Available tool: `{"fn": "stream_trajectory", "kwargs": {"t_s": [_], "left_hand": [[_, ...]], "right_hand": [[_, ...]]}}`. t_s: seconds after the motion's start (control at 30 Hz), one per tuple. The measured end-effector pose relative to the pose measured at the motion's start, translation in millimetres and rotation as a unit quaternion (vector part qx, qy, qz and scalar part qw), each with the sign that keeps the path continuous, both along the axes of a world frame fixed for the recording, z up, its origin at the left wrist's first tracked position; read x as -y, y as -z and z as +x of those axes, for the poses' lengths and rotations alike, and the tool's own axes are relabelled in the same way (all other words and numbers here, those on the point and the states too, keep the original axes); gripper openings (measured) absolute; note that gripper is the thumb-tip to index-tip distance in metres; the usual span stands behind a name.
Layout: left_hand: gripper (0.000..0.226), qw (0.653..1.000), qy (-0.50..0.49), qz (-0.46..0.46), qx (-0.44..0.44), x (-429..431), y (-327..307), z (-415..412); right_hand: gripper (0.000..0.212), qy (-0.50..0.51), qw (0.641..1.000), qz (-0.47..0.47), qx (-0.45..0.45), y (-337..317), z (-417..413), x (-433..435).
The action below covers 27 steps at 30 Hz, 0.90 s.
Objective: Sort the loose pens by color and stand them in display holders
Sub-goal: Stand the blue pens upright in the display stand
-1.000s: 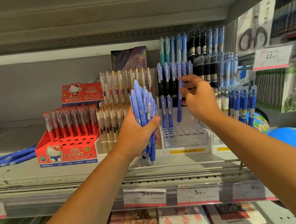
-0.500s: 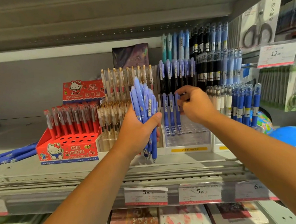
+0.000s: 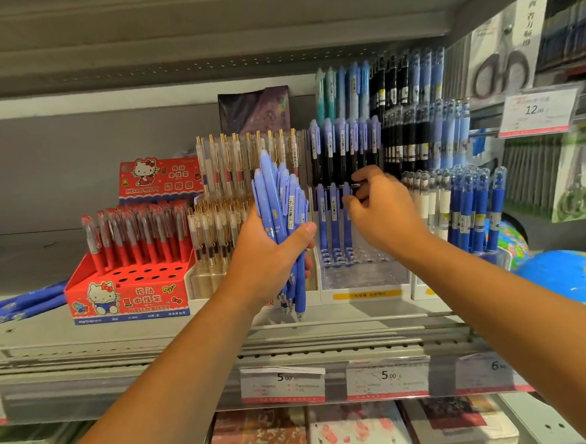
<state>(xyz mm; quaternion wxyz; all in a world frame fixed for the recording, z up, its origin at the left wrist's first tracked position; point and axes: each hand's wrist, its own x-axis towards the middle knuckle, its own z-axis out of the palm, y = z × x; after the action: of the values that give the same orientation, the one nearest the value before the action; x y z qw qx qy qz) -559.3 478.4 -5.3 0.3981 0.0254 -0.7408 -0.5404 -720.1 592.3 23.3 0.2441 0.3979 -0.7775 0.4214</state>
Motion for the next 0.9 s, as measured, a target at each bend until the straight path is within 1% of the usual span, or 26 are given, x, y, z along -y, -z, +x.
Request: {"fn": "stream_trajectory", "kwargs": {"t_s": [0.03,0.07,0.1,0.17,0.2,0.23,0.33,0.4,0.5,0.63,0.8,0.9], "left_hand": [[0.024,1.000,0.001,-0.002,0.001,0.0,0.0,0.2],[0.025,1.000,0.001,-0.004,0.001,-0.1,0.0,0.6],[0.028,1.000,0.002,-0.006,0.001,-0.6,-0.2,0.9],[0.032,1.000,0.002,-0.014,-0.003,-2.1,-1.0,1.2],[0.034,1.000,0.002,-0.017,-0.007,-2.8,-1.4,1.3],[0.035,1.000,0.002,-0.017,-0.012,-3.1,-1.6,1.3],[0.039,1.000,0.005,-0.011,-0.014,-4.1,-2.0,2.2],[0.042,1.000,0.006,-0.014,-0.008,-4.6,-1.9,2.8],[0.042,1.000,0.006,-0.009,-0.004,-4.6,-1.3,3.0],[0.045,1.000,0.008,-0.016,0.012,-4.1,-1.4,2.8],[0.045,0.999,0.036,-0.010,0.018,-6.5,-1.8,3.7],[0.045,0.999,0.041,0.002,0.017,-5.1,-1.4,3.3]], "right_hand": [[0.029,-0.017,1.000,-0.024,-0.006,-2.7,6.8,-2.0],[0.024,-0.056,0.997,-0.051,0.001,-5.8,15.2,-3.6],[0.018,-0.119,0.990,-0.073,0.025,-9.1,24.6,-5.4],[0.011,-0.265,0.955,-0.080,0.101,-13.3,44.4,-8.7],[0.013,-0.312,0.940,-0.075,0.120,-13.5,51.4,-9.8],[0.017,-0.336,0.931,-0.071,0.123,-12.8,56.5,-10.4],[0.035,-0.354,0.924,-0.074,0.126,-11.0,62.9,-11.2],[0.040,-0.357,0.922,-0.081,0.125,-10.8,61.6,-12.3],[0.030,-0.346,0.928,-0.081,0.112,-10.3,58.7,-13.0],[0.021,-0.338,0.930,-0.059,0.129,-9.8,58.1,-13.0],[0.017,-0.347,0.917,-0.027,0.193,-14.6,53.0,-16.8],[0.016,-0.354,0.906,-0.041,0.228,-14.6,51.5,-16.9]]}}
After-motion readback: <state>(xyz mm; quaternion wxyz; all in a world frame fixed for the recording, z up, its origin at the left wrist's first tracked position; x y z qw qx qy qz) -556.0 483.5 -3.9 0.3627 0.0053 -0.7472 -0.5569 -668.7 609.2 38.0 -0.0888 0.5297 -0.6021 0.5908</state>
